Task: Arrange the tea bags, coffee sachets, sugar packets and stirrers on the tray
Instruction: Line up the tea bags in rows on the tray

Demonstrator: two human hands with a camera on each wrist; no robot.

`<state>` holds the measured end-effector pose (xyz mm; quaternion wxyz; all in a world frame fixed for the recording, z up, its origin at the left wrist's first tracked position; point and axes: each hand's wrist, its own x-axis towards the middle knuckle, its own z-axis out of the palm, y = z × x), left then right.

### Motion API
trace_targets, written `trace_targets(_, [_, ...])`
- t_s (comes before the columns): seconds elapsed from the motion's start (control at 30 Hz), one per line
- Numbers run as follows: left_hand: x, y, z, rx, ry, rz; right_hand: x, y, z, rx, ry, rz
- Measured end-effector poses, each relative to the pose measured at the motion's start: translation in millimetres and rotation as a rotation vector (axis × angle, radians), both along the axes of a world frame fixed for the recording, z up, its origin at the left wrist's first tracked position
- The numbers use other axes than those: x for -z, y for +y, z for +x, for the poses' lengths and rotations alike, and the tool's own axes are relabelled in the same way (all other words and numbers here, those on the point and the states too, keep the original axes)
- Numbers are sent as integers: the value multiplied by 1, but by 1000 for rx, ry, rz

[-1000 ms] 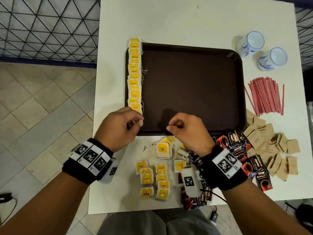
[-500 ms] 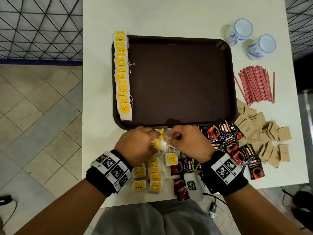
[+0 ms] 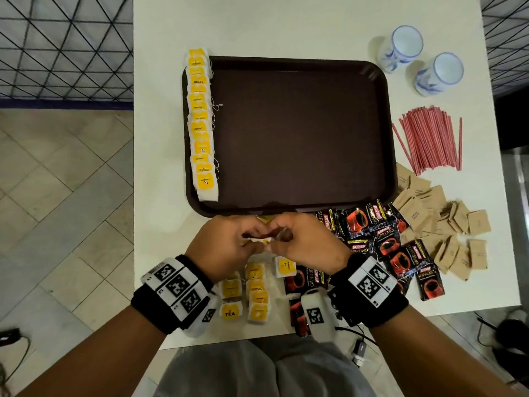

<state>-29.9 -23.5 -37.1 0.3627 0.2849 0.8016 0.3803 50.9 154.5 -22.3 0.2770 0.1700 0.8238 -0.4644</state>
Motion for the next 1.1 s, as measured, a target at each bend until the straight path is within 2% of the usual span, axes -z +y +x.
trace_targets(0.07, [-3,-1,-2,-62,-73,44,-1,0,-1,7,-3,-17])
trace_targets(0.3, [-8,0,-11,-173,-101,107,-1,1,-4,170,-18,-145])
trace_targets(0.5, [-6,0,-15,-327,-252,149,-7,3,-7,261,-12,-266])
trace_targets(0.73, [-7,-4,-25,-343,-228,187,-9,5,-14,312,26,-284])
trace_targets(0.93, [-21,-2,-54,-389,-299,229,-12,13,-22,383,37,-227])
trace_targets(1.1, [-16,8,-106,-279,-177,184,-7,22,-32,459,71,-256])
